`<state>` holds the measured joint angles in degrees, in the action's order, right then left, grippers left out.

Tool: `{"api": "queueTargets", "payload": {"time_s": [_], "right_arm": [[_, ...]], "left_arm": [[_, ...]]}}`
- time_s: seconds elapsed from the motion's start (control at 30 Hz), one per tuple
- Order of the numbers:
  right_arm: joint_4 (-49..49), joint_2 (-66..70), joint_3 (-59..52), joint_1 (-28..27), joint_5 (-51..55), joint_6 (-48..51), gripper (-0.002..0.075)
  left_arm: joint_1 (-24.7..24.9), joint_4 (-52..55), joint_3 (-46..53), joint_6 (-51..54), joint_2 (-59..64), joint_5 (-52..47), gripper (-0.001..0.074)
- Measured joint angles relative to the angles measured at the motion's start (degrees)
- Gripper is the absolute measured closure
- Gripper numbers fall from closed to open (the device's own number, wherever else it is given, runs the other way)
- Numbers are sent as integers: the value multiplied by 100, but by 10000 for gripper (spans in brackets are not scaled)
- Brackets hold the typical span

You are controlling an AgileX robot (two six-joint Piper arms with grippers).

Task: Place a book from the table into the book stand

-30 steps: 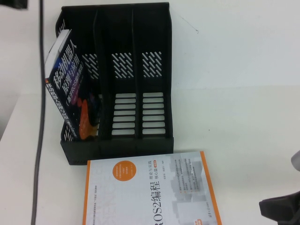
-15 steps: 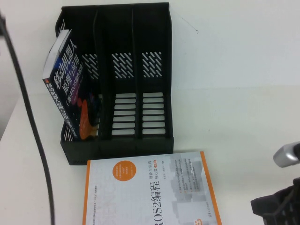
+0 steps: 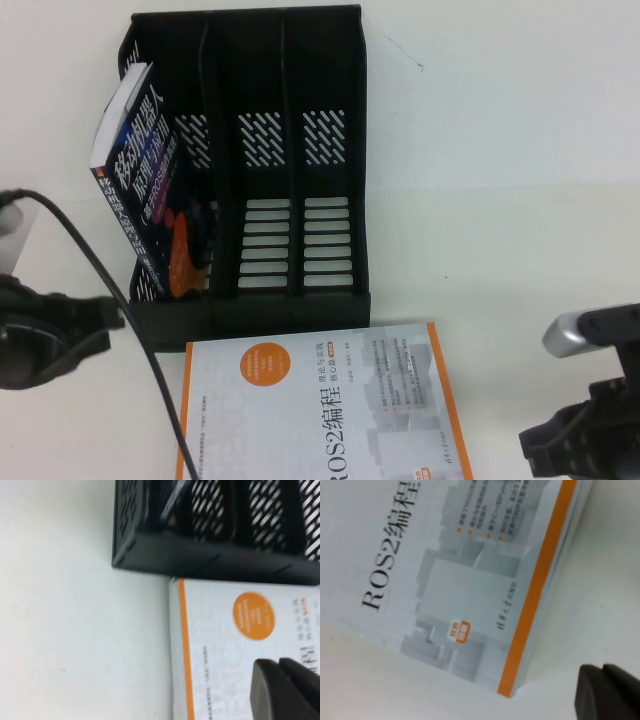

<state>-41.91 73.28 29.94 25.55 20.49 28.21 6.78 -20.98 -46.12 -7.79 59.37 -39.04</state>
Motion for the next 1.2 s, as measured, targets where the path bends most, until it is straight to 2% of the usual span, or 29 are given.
{"api": "queueTargets", "payload": {"time_s": [0.2, 0.37, 0.53, 0.7, 0.83, 1.0, 1.1, 1.2], "right_arm": [[-56, 731, 346, 0, -36, 76, 723], [-68, 1288, 542, 0, -34, 98, 723], [-68, 1565, 554, 0, -60, 102, 723], [-68, 1631, 554, 0, -73, 111, 723], [-68, 1328, 541, 0, -73, 61, 723], [120, 189, 387, 0, 57, -196, 722], [737, -740, 313, 0, 353, -686, 722], [1776, -1593, 301, 0, 696, -1401, 722]], "left_arm": [[-33, -123, 53, 274, 845, -57, 736], [-359, -225, 53, 610, 1624, -155, 736], [-671, -561, 53, 1257, 1971, -245, 737], [-724, -877, 53, 1799, 2040, -504, 737], [-724, -1710, 66, 2645, 1608, -463, 737], [-724, -2395, 279, 3143, 402, -13, 737], [-724, -2442, 542, 3243, -513, 315, 737], [-724, -2426, 798, 3294, -1418, 413, 737]]}}
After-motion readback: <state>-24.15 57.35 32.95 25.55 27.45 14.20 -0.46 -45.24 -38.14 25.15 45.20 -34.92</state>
